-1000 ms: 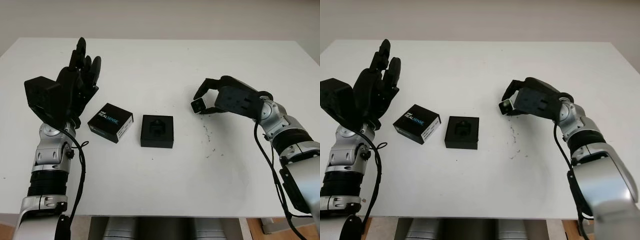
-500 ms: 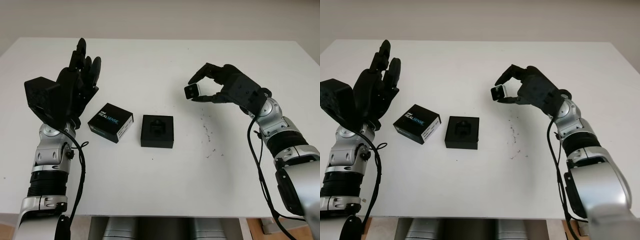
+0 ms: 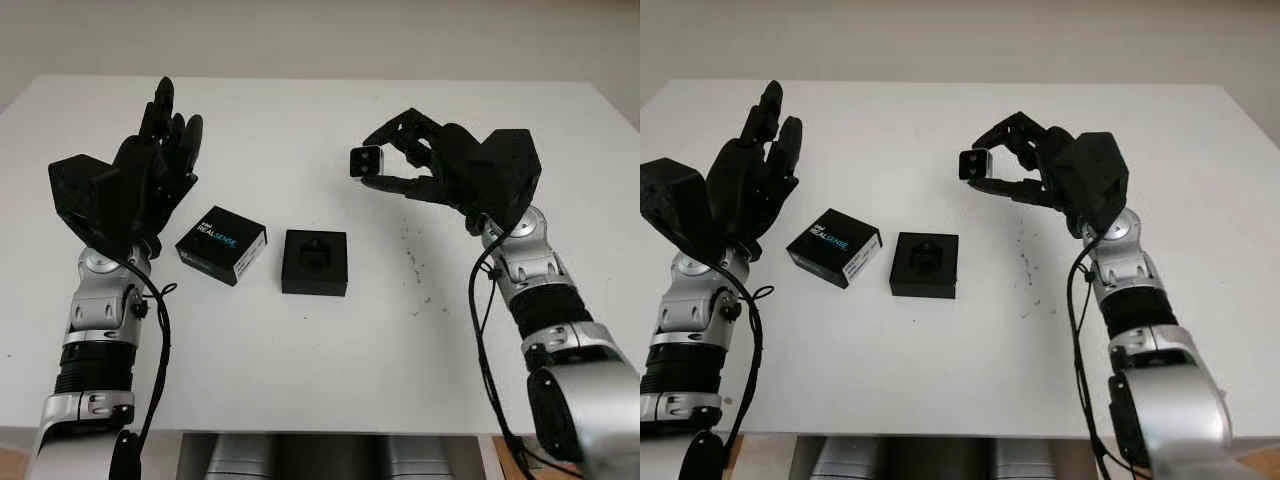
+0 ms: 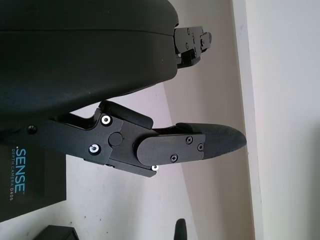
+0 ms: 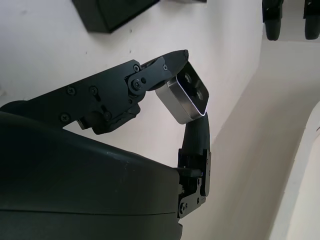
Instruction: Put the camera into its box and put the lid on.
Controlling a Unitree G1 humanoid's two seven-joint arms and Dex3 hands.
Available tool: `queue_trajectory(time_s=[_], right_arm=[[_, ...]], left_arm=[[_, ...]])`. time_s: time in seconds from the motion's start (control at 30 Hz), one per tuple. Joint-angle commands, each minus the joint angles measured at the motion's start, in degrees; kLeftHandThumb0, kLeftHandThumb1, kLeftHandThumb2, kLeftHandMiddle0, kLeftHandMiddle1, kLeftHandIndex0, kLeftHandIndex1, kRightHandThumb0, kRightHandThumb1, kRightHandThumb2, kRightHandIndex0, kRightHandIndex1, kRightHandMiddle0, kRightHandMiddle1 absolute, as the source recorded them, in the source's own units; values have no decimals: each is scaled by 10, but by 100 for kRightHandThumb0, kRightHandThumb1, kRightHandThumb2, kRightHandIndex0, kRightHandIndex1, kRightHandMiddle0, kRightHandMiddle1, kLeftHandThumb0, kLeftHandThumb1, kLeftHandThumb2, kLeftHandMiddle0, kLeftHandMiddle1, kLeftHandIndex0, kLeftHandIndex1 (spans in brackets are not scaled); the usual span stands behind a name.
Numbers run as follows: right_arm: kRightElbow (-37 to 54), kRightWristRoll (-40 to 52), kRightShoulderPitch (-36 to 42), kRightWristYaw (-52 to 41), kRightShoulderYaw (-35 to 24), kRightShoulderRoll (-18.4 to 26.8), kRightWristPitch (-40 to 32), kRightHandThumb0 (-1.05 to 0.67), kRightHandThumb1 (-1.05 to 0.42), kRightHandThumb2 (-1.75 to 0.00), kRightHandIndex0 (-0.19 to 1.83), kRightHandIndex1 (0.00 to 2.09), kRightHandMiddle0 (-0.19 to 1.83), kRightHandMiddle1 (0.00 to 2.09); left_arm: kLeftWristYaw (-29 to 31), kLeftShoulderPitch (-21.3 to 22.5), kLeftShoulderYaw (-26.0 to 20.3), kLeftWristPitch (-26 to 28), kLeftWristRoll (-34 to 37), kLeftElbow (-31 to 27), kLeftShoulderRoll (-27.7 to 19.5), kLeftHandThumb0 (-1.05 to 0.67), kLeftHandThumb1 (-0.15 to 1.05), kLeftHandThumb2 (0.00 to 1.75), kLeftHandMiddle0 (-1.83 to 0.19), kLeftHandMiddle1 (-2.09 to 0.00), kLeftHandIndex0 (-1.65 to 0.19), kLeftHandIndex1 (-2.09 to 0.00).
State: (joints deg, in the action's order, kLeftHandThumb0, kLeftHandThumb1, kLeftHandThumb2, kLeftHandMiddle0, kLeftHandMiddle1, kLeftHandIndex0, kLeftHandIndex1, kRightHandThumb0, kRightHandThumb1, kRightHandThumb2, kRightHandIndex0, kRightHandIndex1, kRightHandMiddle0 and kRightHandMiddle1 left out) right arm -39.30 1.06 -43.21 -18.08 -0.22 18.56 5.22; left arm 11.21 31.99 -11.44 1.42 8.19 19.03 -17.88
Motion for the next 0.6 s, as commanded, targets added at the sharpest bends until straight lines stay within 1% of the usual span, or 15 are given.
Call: queue_trajectory(time_s=[0.0, 0.1, 0.23, 0.43, 0.57], right_arm=[[36, 2, 18, -1, 0, -6, -16, -40, -95, -5, 12, 4, 23, 175], [54, -9, 37, -4, 10, -11, -11, -45, -93, -5, 13, 5, 28, 171], [78, -3, 62, -18, 20, -30, -12, -49, -92, -5, 12, 4, 33, 169], [104, -12, 93, -24, 34, -47, -9, -49, -91, -5, 14, 6, 37, 168], [123, -8, 109, -37, 40, -52, -25, -50, -91, -5, 13, 5, 38, 169]], left_arm=[[5, -2, 1, 3, -1, -6, -8, -69, 105, 46, 14, -5, 14, -5], [8, -1, -2, -1, 2, -3, -6, -69, 105, 46, 14, -5, 15, -5], [8, -1, -5, -2, 3, -3, -7, -68, 105, 45, 13, -6, 14, -6], [9, 0, -5, 3, 2, -5, -11, -68, 105, 44, 14, -5, 14, -5], [8, -1, -3, 6, -1, -9, -12, -69, 105, 45, 14, -5, 15, -5]])
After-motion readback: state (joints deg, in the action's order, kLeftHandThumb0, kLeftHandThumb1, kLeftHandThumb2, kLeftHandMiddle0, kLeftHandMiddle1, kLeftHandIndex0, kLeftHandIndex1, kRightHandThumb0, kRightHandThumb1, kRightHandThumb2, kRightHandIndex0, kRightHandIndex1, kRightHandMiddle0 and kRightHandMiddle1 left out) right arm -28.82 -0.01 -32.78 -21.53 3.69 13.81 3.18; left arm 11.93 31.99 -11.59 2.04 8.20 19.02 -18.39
